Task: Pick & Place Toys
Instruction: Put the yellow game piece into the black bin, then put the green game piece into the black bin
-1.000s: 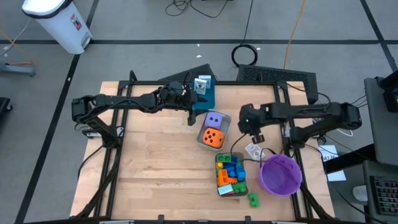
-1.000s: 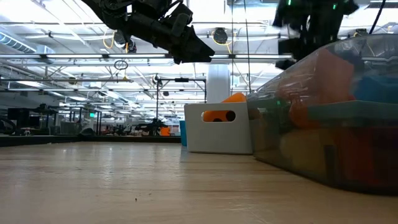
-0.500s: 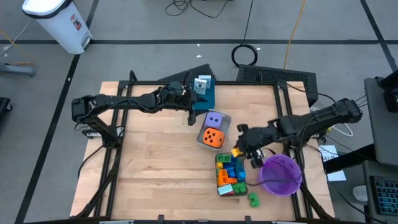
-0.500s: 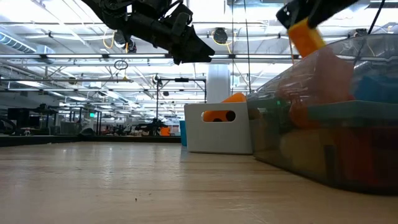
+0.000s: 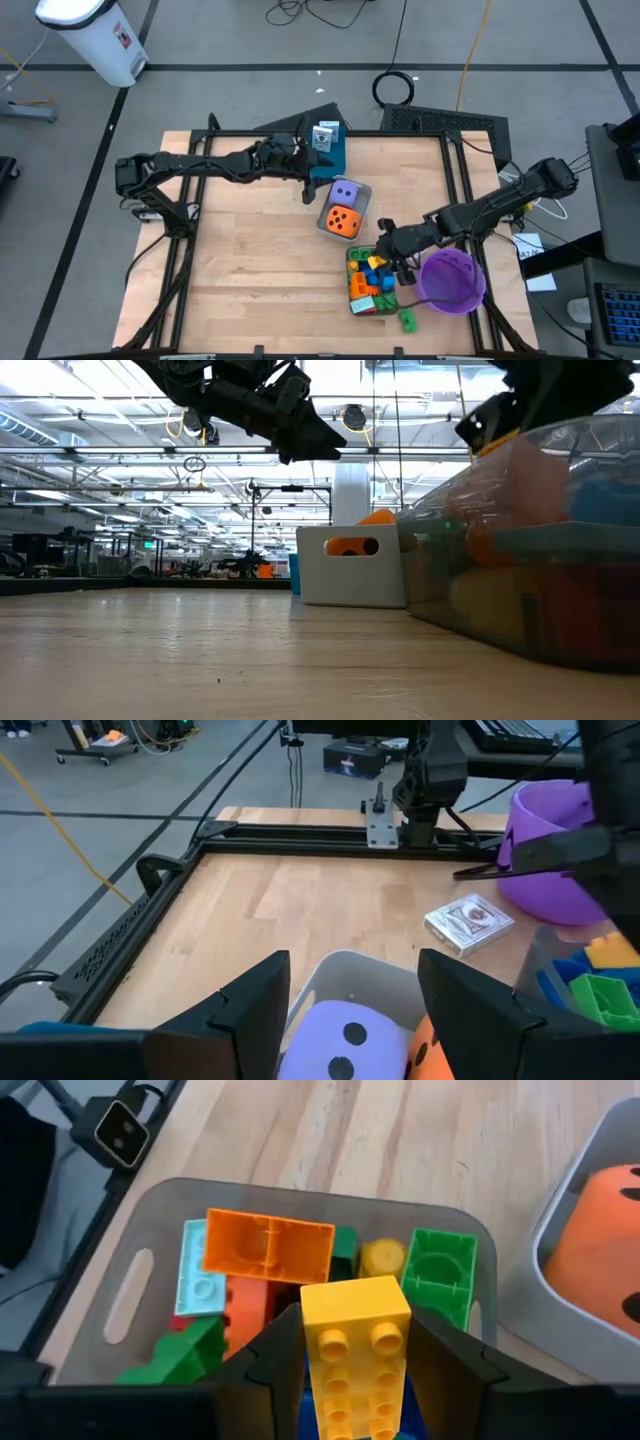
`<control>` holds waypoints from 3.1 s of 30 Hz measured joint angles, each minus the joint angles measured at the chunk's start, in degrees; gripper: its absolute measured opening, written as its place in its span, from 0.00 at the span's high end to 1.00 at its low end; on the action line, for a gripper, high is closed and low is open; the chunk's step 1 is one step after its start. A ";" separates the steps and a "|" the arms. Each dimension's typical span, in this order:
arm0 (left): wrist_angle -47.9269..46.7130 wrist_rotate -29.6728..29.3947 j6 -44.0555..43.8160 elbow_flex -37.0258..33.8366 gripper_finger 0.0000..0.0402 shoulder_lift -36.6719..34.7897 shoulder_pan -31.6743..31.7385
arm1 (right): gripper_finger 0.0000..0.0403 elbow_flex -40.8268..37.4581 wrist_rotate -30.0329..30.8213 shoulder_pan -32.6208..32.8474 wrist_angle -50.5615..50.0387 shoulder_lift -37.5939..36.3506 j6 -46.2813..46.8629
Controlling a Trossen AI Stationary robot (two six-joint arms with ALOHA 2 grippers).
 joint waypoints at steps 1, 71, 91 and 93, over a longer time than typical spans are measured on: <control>0.00 0.00 0.00 0.00 0.43 0.00 -0.04 | 0.66 -0.78 0.01 -0.19 1.18 0.04 0.02; 0.45 -10.94 -12.65 -2.13 0.43 0.09 -26.79 | 0.39 49.97 2.79 28.70 -49.82 39.86 -38.95; 2.02 -11.23 -13.42 -3.89 0.43 0.11 -27.84 | 0.50 48.92 -1.81 29.22 -54.29 44.30 -38.91; 1.99 -11.21 -13.42 -3.89 0.43 0.11 -27.84 | 0.50 48.92 -1.85 28.97 -54.29 44.32 -39.09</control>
